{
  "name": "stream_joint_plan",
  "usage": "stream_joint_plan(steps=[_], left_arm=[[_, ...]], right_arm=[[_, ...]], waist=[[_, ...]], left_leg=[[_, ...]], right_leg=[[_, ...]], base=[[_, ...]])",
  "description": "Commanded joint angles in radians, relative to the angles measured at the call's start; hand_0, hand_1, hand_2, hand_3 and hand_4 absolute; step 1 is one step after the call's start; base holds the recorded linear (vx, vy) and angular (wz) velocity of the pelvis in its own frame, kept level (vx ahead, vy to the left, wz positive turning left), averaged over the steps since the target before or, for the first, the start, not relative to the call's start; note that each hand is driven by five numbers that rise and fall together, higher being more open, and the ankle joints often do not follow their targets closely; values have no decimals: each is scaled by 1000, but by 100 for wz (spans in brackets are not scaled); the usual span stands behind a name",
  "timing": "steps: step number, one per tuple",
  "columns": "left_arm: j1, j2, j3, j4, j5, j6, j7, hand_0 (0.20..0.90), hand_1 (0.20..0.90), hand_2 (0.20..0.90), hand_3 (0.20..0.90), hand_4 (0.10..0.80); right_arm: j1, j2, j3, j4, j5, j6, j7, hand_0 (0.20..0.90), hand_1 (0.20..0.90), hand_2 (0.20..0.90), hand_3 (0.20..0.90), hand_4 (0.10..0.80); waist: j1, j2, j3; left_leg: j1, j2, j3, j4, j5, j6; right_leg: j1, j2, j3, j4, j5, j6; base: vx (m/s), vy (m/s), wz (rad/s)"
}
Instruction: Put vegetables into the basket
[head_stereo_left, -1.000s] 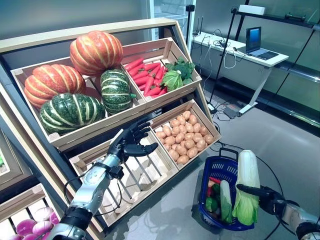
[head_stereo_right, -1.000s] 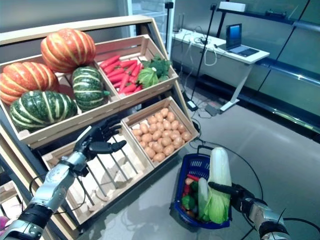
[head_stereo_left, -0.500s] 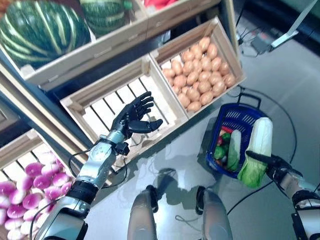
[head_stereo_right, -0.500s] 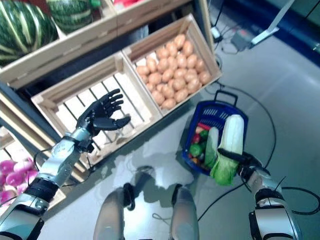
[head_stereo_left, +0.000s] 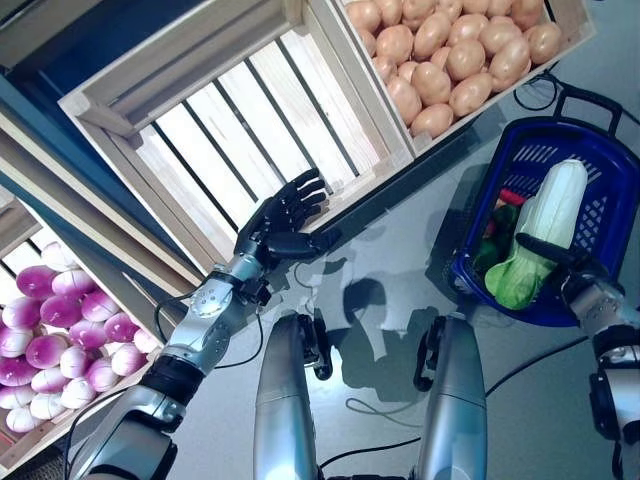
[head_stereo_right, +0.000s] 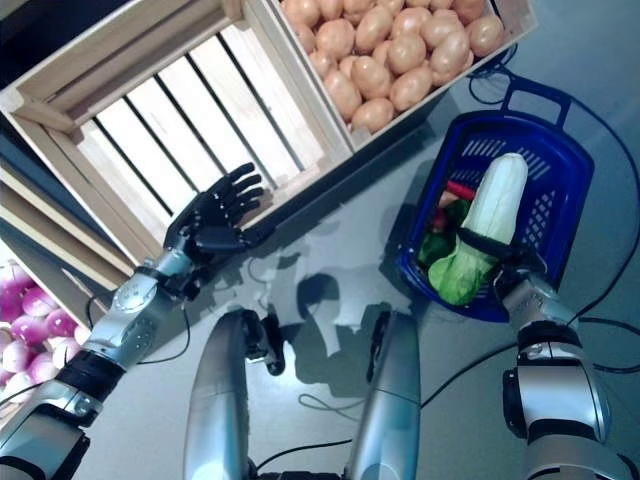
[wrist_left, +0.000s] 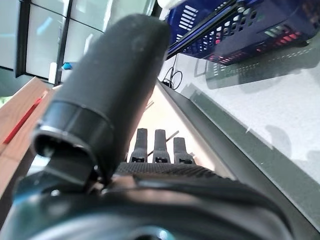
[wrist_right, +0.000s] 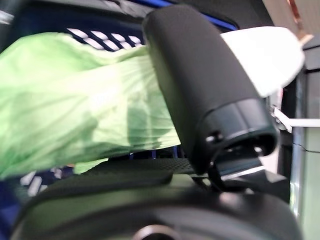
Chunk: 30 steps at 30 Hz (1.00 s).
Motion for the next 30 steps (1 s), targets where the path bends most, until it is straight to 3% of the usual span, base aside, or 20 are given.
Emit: stream_joint_plan(steps=[1, 9, 16, 24, 26, 30], left_arm=[[-104, -18, 10, -92, -66, -133, 0, 900, 900, 900, 900, 800], [-110, -11, -1, -78, -87, -135, -26, 900, 900, 900, 900, 800], [-94, -36, 13, -59, -108, -125, -57, 900, 900, 900, 900, 800], [11, -83, 44, -73, -38, -47, -62, 900, 900, 900, 900, 800], [66, -110, 56, -104, -6, 6, -89, 900, 900, 900, 900, 800], [184, -158, 80, -116, 43, 47, -105, 900, 900, 900, 900, 800]], right_arm=[[-60, -118, 1, 32, 31, -101, -45, 900, 900, 900, 900, 800], [-23, -108, 9, 39, -4, -81, -34, 900, 900, 900, 900, 800], [39, -57, -3, 22, -23, -97, 14, 900, 900, 900, 900, 800], [162, 66, 4, -189, -60, -163, -25, 900, 900, 900, 900, 800], [227, 123, 21, -312, -78, -167, -42, 900, 900, 900, 900, 800], [390, 225, 43, -497, -100, -181, -37, 900, 900, 900, 900, 800]], waist=[[8, 11, -33], [11, -5, -55], [16, -39, -103], [39, -85, -200], [42, -99, -246], [41, -115, -322]], left_leg=[[129, -2, -7, 52, -256, 37], [171, 10, -4, 0, -241, 29], [330, 17, 23, -208, -163, 19], [618, -13, 40, -637, 44, 0], [714, -23, 53, -779, 107, -15], [862, -41, 78, -970, 177, -21]], right_leg=[[68, 7, -36, -74, 17, -124], [103, 15, -52, -119, 37, -118], [265, 29, -96, -289, 96, -107], [608, 97, -178, -748, 266, -81], [726, 137, -194, -928, 314, -67], [893, 176, -206, -1147, 376, -56]], base=[[0, 0, 0], [-5, 5, -5], [52, 4, -2], [129, 11, 0], [237, 34, -3], [255, 56, -2]])
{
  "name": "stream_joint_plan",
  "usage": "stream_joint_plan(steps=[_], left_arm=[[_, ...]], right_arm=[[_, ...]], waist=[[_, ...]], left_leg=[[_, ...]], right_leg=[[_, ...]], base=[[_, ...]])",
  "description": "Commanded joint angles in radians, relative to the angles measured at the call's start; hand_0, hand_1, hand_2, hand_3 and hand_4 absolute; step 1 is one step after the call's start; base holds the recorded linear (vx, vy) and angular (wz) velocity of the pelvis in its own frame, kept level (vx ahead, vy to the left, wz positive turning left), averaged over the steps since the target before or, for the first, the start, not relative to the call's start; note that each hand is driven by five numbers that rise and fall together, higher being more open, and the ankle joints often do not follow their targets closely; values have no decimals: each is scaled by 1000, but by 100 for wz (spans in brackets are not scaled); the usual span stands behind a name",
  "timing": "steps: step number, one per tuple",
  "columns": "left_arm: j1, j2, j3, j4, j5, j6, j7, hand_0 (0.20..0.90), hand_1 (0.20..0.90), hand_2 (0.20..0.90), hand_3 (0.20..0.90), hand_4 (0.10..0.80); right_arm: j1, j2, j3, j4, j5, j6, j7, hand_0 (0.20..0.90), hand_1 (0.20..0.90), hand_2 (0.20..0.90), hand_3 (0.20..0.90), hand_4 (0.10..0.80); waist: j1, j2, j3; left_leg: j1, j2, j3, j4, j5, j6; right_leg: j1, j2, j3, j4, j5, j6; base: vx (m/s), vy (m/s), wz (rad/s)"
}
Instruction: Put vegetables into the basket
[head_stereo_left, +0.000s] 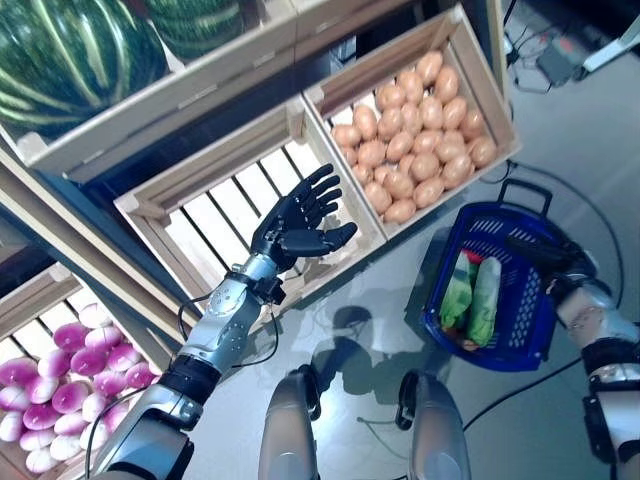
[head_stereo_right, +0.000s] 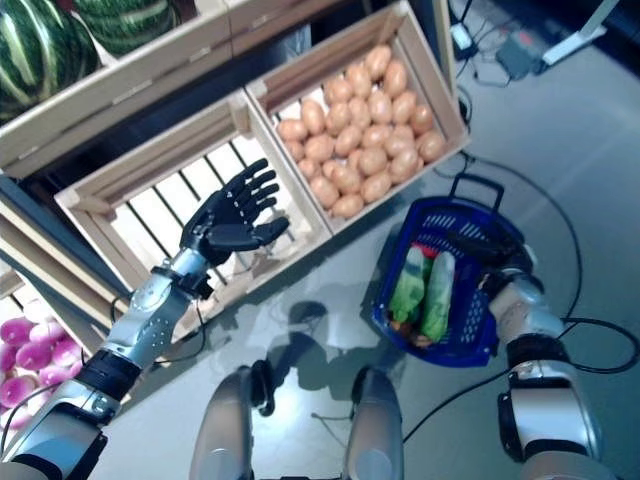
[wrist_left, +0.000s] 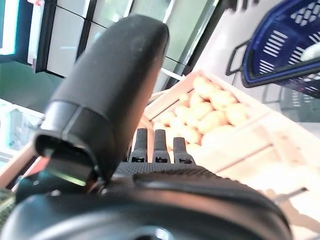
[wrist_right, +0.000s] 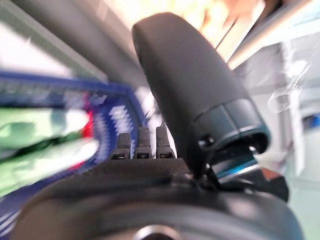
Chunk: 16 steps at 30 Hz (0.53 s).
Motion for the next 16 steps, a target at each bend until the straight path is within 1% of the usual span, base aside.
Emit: stream_joint_plan(steps=[1, 3, 4, 5, 7, 9, 11, 12, 13, 14, 15, 16], left_arm=[[133, -63, 39, -95, 41, -15, -54, 900, 900, 900, 900, 800], [191, -79, 51, -95, 45, -6, -62, 900, 900, 900, 900, 800], [237, -90, 59, -95, 57, -4, -71, 900, 900, 900, 900, 800], [253, -93, 61, -96, 61, -3, -72, 900, 900, 900, 900, 800], [322, -113, 70, -82, 70, -21, -79, 900, 900, 900, 900, 800], [375, -136, 85, -72, 55, -17, -80, 900, 900, 900, 900, 800], [407, -158, 84, -60, 56, -19, -88, 900, 900, 900, 900, 800], [420, -171, 75, -54, 52, -24, -83, 900, 900, 900, 900, 800], [428, -184, 61, -37, 54, -39, -79, 900, 900, 900, 900, 800], [430, -187, 56, -32, 57, -47, -76, 900, 900, 900, 900, 800], [439, -199, 37, -8, 75, -78, -46, 900, 900, 900, 900, 800], [441, -205, 31, 15, 65, -82, -38, 900, 900, 900, 900, 800]], right_arm=[[157, 71, 45, -133, -42, -131, -19, 900, 900, 900, 900, 800], [235, 130, 51, -202, -30, -149, -6, 900, 900, 900, 900, 800], [288, 171, 57, -248, -17, -160, 10, 900, 900, 900, 900, 800], [303, 184, 58, -261, -7, -162, 21, 900, 900, 900, 900, 800], [391, 262, 87, -330, -13, -188, 24, 900, 900, 900, 900, 800], [450, 330, 113, -370, -32, -194, 37, 900, 900, 900, 900, 800], [491, 376, 145, -393, -34, -209, 36, 900, 900, 900, 900, 800], [506, 391, 157, -390, -22, -208, 65, 900, 900, 900, 900, 800], [511, 406, 171, -389, -4, -208, 96, 900, 900, 900, 900, 800], [514, 411, 179, -388, -1, -213, 101, 900, 900, 900, 900, 800], [520, 421, 205, -373, 3, -222, 117, 900, 900, 900, 900, 800], [523, 424, 217, -365, 10, -219, 132, 900, 900, 900, 900, 800]], waist=[[17, -41, -216], [16, -44, -243], [16, -43, -260], [16, -42, -266], [12, -36, -291], [4, -30, -310], [1, -25, -320], [-3, -21, -325], [-4, -18, -328], [-3, -17, -330], [-3, -13, -334], [-5, -9, -333]], left_leg=[[169, -57, 24, -179, -35, 84], [237, -76, 31, -292, 10, 82], [278, -89, 27, -369, 41, 81], [288, -94, 25, -392, 52, 80], [338, -109, 26, -499, 98, 77], [377, -116, 40, -577, 129, 74], [385, -119, 42, -601, 138, 72], [383, -119, 47, -601, 135, 71], [381, -121, 47, -601, 131, 73], [378, -122, 47, -601, 132, 73], [375, -124, 52, -601, 129, 74], [377, -125, 54, -601, 125, 75]], right_leg=[[190, 58, -2, -365, 176, -55], [247, 70, 1, -447, 207, -49], [278, 78, 1, -493, 226, -46], [285, 80, 2, -507, 232, -45], [321, 94, 7, -580, 261, -41], [350, 107, 6, -645, 287, -41], [351, 114, 2, -655, 291, -41], [348, 118, 0, -655, 289, -41], [343, 120, -1, -655, 287, -41], [339, 121, 0, -655, 287, -42], [333, 123, -3, -655, 285, -43], [336, 126, -2, -655, 282, -45]], base=[[267, 70, -1], [197, 70, -3], [126, 62, -9], [101, 60, -10], [84, 57, -11], [62, 44, -10], [5, 37, -11], [-23, 39, -5], [-15, 31, 0], [-20, 37, 6], [-11, 38, -3], [-6, 34, -5]])
